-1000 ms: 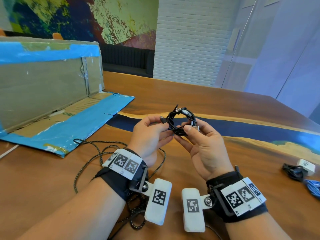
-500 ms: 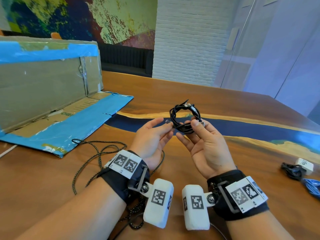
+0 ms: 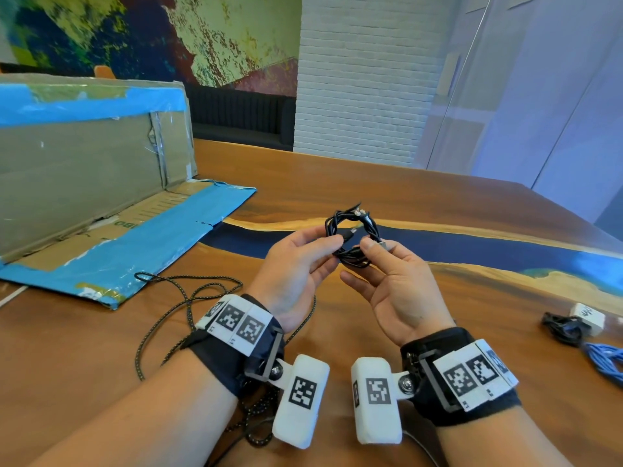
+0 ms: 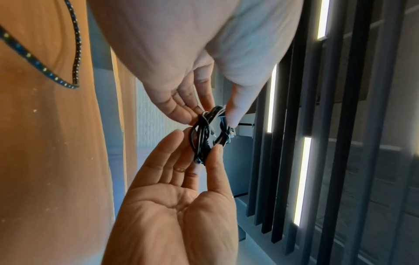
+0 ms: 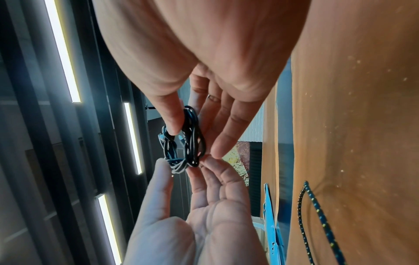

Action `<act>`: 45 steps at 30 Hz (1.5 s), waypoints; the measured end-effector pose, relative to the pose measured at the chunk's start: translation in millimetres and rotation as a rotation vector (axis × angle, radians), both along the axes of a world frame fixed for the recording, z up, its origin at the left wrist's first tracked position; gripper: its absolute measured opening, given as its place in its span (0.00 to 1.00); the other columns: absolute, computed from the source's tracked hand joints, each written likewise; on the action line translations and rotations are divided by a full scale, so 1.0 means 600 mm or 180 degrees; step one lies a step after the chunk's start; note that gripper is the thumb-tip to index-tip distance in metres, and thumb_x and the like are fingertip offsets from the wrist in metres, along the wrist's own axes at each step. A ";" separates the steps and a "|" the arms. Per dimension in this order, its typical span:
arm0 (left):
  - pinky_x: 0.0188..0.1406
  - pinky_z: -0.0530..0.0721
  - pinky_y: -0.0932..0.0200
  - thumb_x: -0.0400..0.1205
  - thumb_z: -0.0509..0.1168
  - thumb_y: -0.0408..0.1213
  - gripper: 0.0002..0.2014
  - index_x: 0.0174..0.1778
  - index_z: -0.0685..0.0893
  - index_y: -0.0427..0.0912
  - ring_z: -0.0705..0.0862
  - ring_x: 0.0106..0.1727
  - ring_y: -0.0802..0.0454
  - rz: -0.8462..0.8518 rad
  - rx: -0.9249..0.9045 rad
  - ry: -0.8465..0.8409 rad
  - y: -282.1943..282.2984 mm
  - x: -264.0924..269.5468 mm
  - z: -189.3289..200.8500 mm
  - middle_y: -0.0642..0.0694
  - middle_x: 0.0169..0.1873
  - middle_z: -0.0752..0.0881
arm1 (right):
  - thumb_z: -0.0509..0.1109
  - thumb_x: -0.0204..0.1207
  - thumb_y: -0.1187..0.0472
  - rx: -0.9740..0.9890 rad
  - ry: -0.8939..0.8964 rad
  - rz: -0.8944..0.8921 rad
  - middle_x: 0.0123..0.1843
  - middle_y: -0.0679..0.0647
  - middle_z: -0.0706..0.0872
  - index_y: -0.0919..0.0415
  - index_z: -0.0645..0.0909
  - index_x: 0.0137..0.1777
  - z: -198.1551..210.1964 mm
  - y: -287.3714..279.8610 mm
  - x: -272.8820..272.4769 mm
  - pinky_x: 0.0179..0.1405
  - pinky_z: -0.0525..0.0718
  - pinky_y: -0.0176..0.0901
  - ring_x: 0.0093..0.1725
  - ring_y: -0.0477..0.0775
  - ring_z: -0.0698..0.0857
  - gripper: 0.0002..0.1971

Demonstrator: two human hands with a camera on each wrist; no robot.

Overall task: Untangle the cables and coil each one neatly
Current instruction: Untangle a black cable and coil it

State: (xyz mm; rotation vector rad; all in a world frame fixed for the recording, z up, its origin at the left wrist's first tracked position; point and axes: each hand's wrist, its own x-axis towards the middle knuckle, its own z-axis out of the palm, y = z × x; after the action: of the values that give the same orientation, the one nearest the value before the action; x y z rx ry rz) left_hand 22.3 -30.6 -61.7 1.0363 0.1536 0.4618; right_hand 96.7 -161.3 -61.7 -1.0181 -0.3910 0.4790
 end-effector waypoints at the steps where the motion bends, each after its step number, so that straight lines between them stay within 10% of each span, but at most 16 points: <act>1: 0.62 0.84 0.53 0.83 0.69 0.28 0.16 0.68 0.84 0.35 0.90 0.55 0.48 -0.0019 -0.0112 -0.0032 0.001 0.001 0.000 0.39 0.57 0.92 | 0.70 0.84 0.66 -0.0010 0.0011 0.0022 0.48 0.59 0.93 0.62 0.82 0.47 0.000 0.001 -0.002 0.47 0.93 0.52 0.48 0.57 0.93 0.04; 12: 0.57 0.83 0.49 0.81 0.66 0.19 0.19 0.63 0.80 0.43 0.88 0.51 0.42 -0.0121 -0.0504 -0.0320 0.009 0.001 0.004 0.36 0.53 0.90 | 0.68 0.84 0.68 -0.0044 -0.0070 0.0176 0.45 0.57 0.93 0.61 0.84 0.54 0.002 0.005 -0.008 0.46 0.91 0.52 0.46 0.56 0.93 0.05; 18: 0.54 0.89 0.52 0.83 0.64 0.19 0.19 0.67 0.80 0.42 0.91 0.50 0.45 -0.0141 -0.0479 -0.0350 0.006 -0.001 0.004 0.34 0.56 0.91 | 0.66 0.85 0.74 -0.0160 -0.0682 0.0289 0.60 0.55 0.92 0.43 0.77 0.78 0.003 -0.001 0.002 0.28 0.87 0.44 0.46 0.58 0.92 0.29; 28: 0.44 0.86 0.58 0.82 0.66 0.18 0.15 0.57 0.86 0.42 0.86 0.39 0.52 0.0151 -0.0434 -0.0315 0.016 0.004 0.003 0.44 0.45 0.91 | 0.74 0.82 0.66 -0.0429 -0.0940 0.0004 0.41 0.59 0.90 0.55 0.83 0.61 0.003 0.004 -0.006 0.35 0.89 0.53 0.41 0.60 0.89 0.10; 34: 0.53 0.87 0.53 0.77 0.70 0.16 0.16 0.53 0.88 0.40 0.89 0.49 0.47 0.0360 0.0036 -0.0324 0.009 0.005 0.004 0.43 0.45 0.92 | 0.74 0.83 0.66 -0.0565 -0.1087 -0.0162 0.56 0.65 0.90 0.58 0.79 0.57 -0.002 0.004 -0.004 0.26 0.85 0.47 0.39 0.61 0.87 0.07; 45: 0.42 0.85 0.57 0.82 0.72 0.26 0.10 0.53 0.92 0.45 0.87 0.42 0.51 0.0948 0.0676 -0.0062 0.009 0.007 -0.004 0.43 0.41 0.91 | 0.71 0.85 0.67 -0.0567 -0.1099 0.0006 0.42 0.58 0.91 0.54 0.82 0.70 0.001 0.008 -0.016 0.28 0.88 0.47 0.35 0.63 0.90 0.16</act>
State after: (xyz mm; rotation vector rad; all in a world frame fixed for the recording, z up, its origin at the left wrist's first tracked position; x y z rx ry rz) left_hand 26.8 -25.0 -64.2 1.2226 0.2471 0.7707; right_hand 87.1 -156.6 -61.4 -1.2782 -0.6657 0.3429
